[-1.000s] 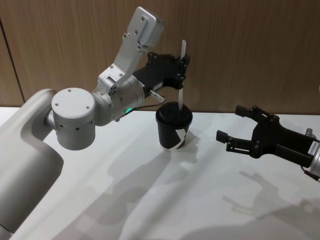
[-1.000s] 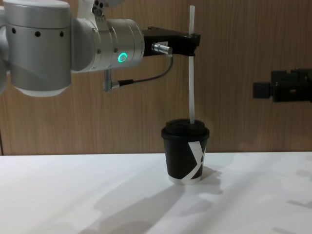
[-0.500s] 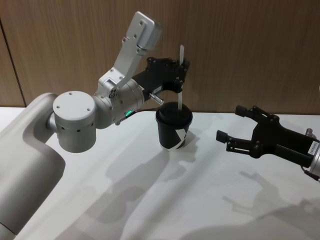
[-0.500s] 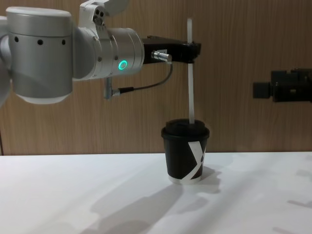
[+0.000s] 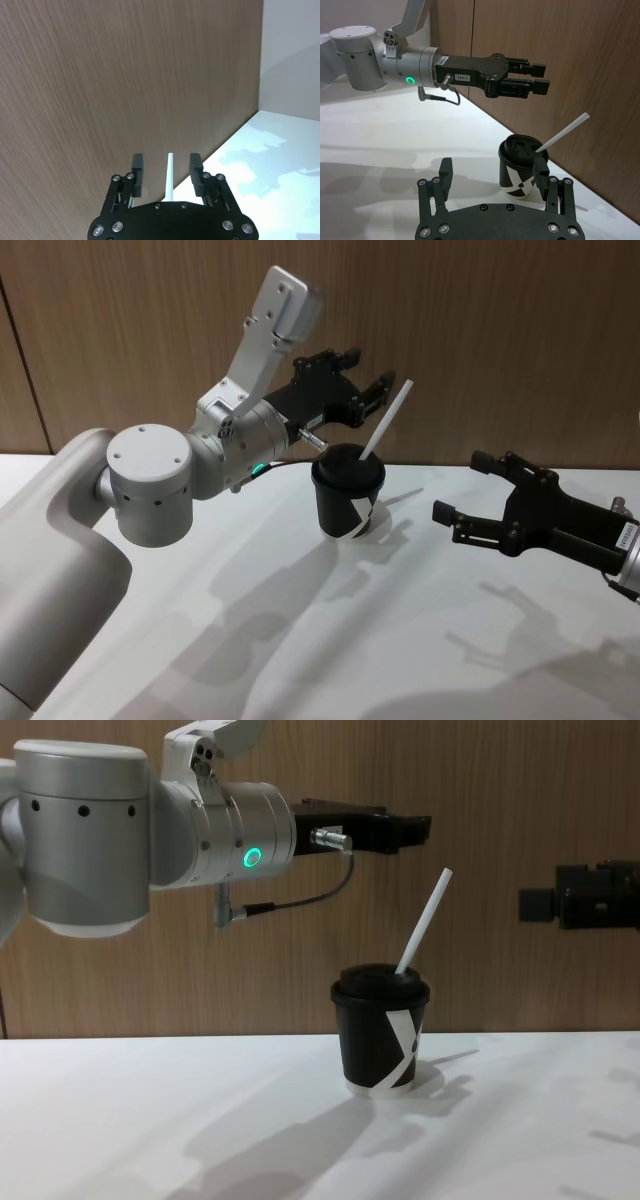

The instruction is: Pick up the straw with one hand, pass it to the other hand, and insert it into the cup.

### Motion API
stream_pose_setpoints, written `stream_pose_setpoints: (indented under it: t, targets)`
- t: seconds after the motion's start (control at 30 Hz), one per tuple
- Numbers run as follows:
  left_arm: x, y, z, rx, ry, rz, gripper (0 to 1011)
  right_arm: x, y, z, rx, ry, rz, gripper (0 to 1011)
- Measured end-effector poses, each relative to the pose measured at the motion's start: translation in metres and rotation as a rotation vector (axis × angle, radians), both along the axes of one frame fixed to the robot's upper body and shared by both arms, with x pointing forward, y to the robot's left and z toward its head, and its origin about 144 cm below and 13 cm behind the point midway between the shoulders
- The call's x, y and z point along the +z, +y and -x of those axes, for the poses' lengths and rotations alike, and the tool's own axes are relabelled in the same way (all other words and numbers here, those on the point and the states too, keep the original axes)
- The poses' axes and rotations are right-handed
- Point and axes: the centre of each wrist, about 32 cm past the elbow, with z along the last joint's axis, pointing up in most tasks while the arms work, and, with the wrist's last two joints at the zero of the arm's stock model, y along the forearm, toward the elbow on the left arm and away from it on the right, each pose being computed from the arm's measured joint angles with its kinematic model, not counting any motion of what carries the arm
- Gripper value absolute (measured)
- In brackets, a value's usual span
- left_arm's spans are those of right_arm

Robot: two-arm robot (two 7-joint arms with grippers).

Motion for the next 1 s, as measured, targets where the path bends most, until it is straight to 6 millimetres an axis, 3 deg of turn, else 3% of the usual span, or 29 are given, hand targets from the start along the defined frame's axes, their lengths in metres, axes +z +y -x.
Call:
stream_pose_setpoints:
  t: [0.07,0.2,0.53,1.0]
  targets:
    - [0.0,0.0,0.0,0.0,0.001,0.0,582,0.0,0.0,0.0,0.0,0.0,0.0,1001]
    - [-0.001,0.0,0.0,0.0,0.003,0.001,749,0.0,0.0,0.0,0.0,0.0,0.0,1001]
    - [-0.003,0.001,0.001,0.002,0.008,0.002,1003,0.001,0.001,-0.001,-0.002,0.003,-0.011,1001]
    - [-0.017,0.01,0.011,0.038,0.01,0.027,1003,0.017,0.012,-0.006,-0.069,0.029,-0.144,1001]
